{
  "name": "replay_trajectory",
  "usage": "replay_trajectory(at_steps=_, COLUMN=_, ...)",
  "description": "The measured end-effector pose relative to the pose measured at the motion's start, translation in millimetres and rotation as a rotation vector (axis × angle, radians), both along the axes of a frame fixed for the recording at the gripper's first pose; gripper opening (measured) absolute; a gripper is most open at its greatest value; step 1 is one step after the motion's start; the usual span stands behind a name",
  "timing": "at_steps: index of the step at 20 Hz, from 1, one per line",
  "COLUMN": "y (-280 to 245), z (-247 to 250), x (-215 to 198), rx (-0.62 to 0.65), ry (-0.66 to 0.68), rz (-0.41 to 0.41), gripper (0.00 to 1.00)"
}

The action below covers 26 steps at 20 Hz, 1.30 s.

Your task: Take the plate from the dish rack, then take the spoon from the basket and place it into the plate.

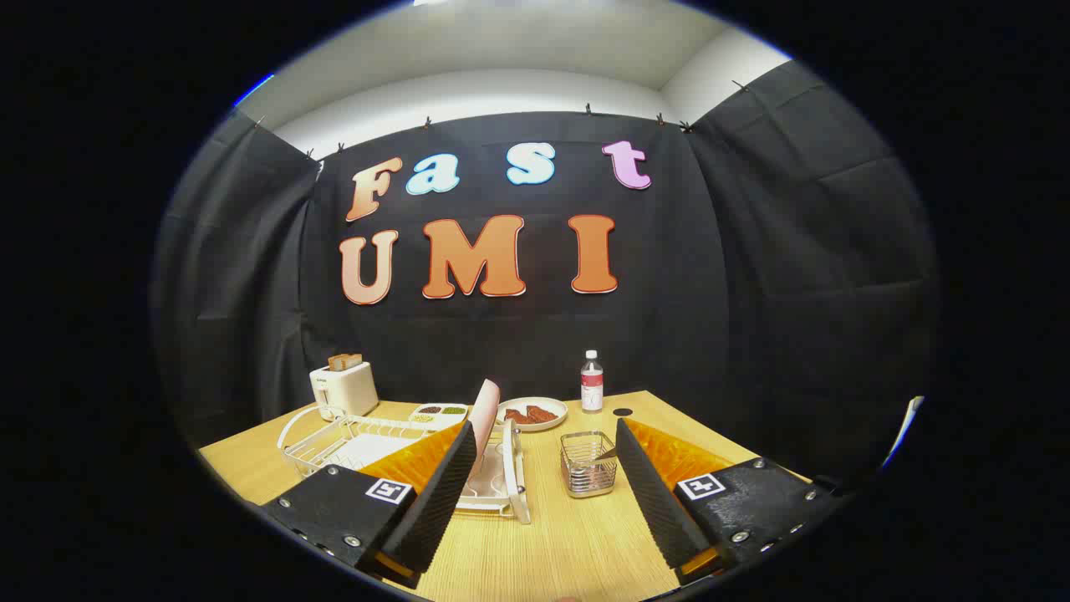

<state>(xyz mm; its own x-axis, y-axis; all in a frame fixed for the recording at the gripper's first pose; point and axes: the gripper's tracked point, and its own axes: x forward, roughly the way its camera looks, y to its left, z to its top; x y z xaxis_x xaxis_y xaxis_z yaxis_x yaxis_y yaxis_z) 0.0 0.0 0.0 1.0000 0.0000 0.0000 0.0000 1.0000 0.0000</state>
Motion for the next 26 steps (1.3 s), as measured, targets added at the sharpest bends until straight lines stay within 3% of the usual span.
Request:
replay_trajectory(at_steps=18, y=5, z=-8, x=9, rx=0.003, ry=0.032, rz=0.011, gripper=0.99)
replay_trajectory(at_steps=26, y=40, z=19, x=51, rx=-0.045, ry=0.079, rz=0.072, gripper=0.99)
